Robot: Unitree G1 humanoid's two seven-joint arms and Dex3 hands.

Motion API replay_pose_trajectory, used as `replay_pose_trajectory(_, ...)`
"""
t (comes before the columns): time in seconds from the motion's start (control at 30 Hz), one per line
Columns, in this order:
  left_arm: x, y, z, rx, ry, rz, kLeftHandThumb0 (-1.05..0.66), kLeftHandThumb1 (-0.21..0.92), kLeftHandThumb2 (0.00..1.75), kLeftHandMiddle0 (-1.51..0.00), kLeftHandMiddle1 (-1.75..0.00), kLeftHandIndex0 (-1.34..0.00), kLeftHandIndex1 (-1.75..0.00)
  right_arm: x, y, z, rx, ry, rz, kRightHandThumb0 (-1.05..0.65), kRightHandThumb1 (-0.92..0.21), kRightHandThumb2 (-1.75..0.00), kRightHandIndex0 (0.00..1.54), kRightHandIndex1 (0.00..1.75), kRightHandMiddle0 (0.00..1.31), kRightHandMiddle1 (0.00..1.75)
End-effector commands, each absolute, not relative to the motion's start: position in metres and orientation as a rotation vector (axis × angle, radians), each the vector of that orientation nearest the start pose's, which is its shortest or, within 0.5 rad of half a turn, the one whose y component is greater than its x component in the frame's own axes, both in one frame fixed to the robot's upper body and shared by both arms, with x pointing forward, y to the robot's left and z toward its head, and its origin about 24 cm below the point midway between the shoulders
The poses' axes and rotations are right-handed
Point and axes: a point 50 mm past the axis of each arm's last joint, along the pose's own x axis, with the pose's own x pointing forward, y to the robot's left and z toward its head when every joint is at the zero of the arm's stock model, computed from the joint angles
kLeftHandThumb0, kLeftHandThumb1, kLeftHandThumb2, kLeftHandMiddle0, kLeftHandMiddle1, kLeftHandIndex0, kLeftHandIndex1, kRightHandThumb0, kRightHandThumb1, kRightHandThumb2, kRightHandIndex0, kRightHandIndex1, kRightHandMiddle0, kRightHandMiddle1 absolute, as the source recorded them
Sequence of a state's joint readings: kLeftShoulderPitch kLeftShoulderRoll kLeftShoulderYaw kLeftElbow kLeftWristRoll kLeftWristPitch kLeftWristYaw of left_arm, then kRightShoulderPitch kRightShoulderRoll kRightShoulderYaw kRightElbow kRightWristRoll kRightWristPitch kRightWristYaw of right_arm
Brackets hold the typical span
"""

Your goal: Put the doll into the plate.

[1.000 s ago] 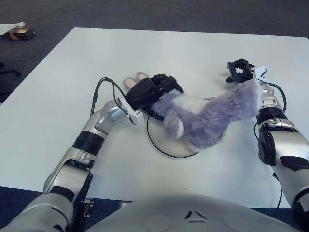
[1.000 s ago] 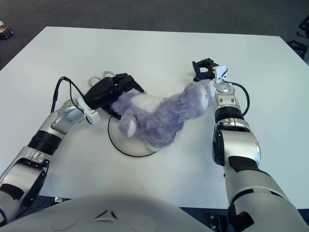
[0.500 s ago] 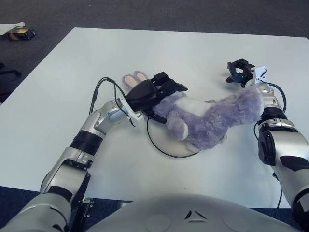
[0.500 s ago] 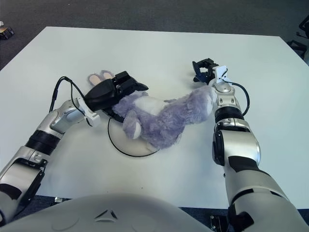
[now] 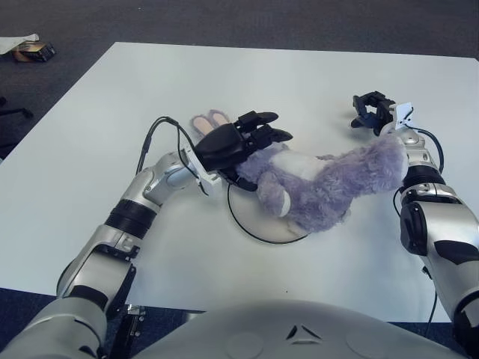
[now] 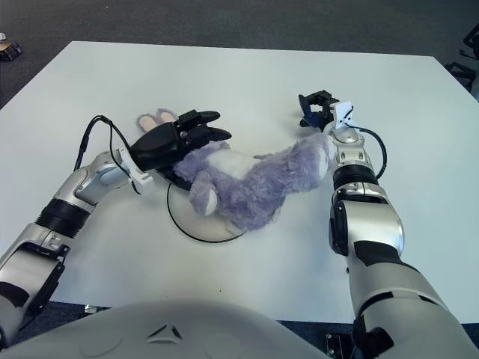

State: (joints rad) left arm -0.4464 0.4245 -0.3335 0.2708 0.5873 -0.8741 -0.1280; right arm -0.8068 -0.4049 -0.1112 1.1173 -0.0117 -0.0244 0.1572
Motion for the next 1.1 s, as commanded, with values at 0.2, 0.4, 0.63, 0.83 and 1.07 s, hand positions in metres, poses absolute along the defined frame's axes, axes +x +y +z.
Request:
replay_pose_trajectory(0.2,0.273,0.097,0.125,1.036,-0.922,-0.957,-1.05,0.92,0.79,-0.03,-0.27,0.0,-0.8,0.348,-0.249,0.019,-0.219,0.499,-0.018,-0.35,-0.92,-0.53,0.42,1.48,0.2,1.75)
replay_pose_trajectory(0.4,0.286,0.113,0.135,1.055,-0.904,-1.037,-1.05,0.92,0.83,-0.01,-0.24,0.0,-0.72,0.348,-0.249,0.019,-0.215,0.502,-0.021,-0.35,-0.92,-0.53,0.43,1.49,0.2,1.75)
replay_pose_trajectory(0.63,0.293,0.128,0.152,0.991,-0.834,-1.169,-1.05,0.92,0.78,0.0,-0.09,0.0,-0.51,0.348,-0.25,0.018,-0.215,0.511,-0.024,-0.35,-0.92,-0.53,0.43,1.49,0.2,1.75)
replay_pose_trajectory(0.83,0.299,0.132,0.162,0.856,-0.786,-1.274,-1.05,0.92,0.75,0.0,-0.03,0.0,-0.38,0.347,-0.251,0.018,-0.206,0.508,-0.024,-0.35,-0.92,-0.53,0.43,1.49,0.2,1.75)
replay_pose_trajectory(1.07,0.324,0.133,0.151,0.682,-0.666,-1.375,-1.05,0.92,0.83,-0.01,-0.02,0.0,-0.31,0.347,-0.252,0.017,-0.211,0.514,-0.021,-0.35,-0.92,-0.53,0.43,1.49,0.19,1.75)
